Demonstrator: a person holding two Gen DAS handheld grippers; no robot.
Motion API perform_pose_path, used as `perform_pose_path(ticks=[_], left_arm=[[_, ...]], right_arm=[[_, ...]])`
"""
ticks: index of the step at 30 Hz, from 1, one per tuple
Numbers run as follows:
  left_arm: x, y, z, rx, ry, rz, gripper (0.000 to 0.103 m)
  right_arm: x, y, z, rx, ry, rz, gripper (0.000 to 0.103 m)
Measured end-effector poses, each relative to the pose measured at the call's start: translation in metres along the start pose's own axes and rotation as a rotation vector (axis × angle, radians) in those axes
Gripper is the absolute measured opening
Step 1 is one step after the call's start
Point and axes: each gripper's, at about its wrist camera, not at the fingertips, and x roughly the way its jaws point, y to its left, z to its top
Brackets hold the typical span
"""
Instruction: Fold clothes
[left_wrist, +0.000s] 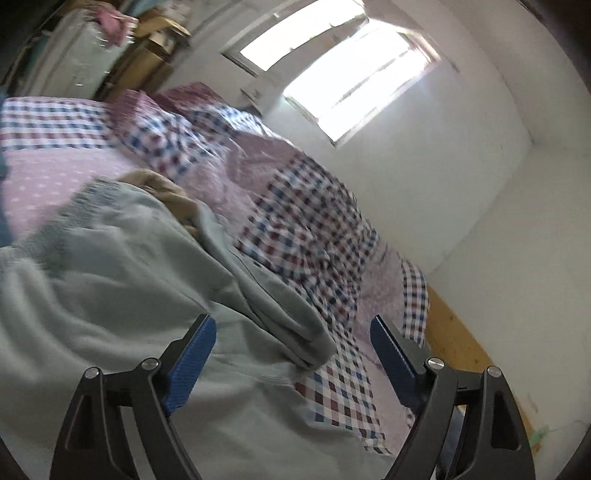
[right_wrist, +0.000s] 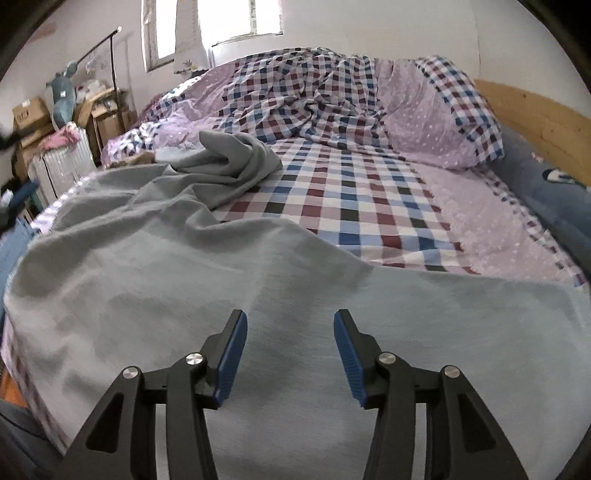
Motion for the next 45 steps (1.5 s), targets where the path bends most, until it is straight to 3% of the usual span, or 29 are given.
perform_pose_path(ticks=[6,9,11,16,21,27,32,33,34,35,38,41,43,45], left_arm=[[0.045,0.008,-0.016,0.006,0.118,0.057,0.088],[0.067,0.011,-0.024,0.009,0.176,0.086,0.088],[0.070,0.017,-0.023,-0.011,0.172,0.118,0.088],[0.076,0.035,-0.021,-0.082,0.156,0.148,0.088],[0.084,0.054,-0.023,-0.160,0.160,0.182,0.088],[0.087,0.064,-0.024,-0.176,0.150,0.235,0.088],[0.096,0.068,-0.023,-0.153,0.195,0.261,0.088],[0.098,0.070,-0.023,-0.148,0.205,0.267,0.088],[0.099,0.070,-0.024,-0.147,0.210,0.272,0.088],[0.100,0.071,-0.025,-0.145,0.215,0.276,0.088],[0.102,0.069,-0.026,-0.120,0.217,0.287,0.088],[0.102,0.067,-0.027,-0.099,0.219,0.297,0.088],[0.102,0.065,-0.028,-0.090,0.220,0.303,0.088],[0.102,0.064,-0.029,-0.082,0.219,0.310,0.088]], right_arm=[[-0.022,0.014,0.038,-0.094,0.004,0.071,0.054],[-0.027,0.031,0.081,-0.176,-0.023,0.107,0.054],[-0.021,0.045,0.112,-0.224,-0.035,0.128,0.054],[0.018,0.090,0.193,-0.340,-0.035,0.164,0.053],[0.088,0.125,0.247,-0.398,0.047,0.155,0.052],[0.172,0.142,0.272,-0.411,0.145,0.107,0.041],[0.219,0.146,0.275,-0.387,0.197,0.096,0.033],[0.229,0.143,0.272,-0.371,0.226,0.100,0.026],[0.237,0.136,0.270,-0.340,0.247,0.103,0.008],[0.240,0.121,0.268,-0.280,0.245,0.102,0.001],[0.217,0.058,0.265,-0.010,0.132,0.127,0.002],[0.173,-0.015,0.236,0.329,-0.017,0.053,0.002],[0.157,-0.055,0.202,0.534,0.004,0.008,0.002],[0.157,-0.080,0.170,0.662,0.102,0.022,0.002]])
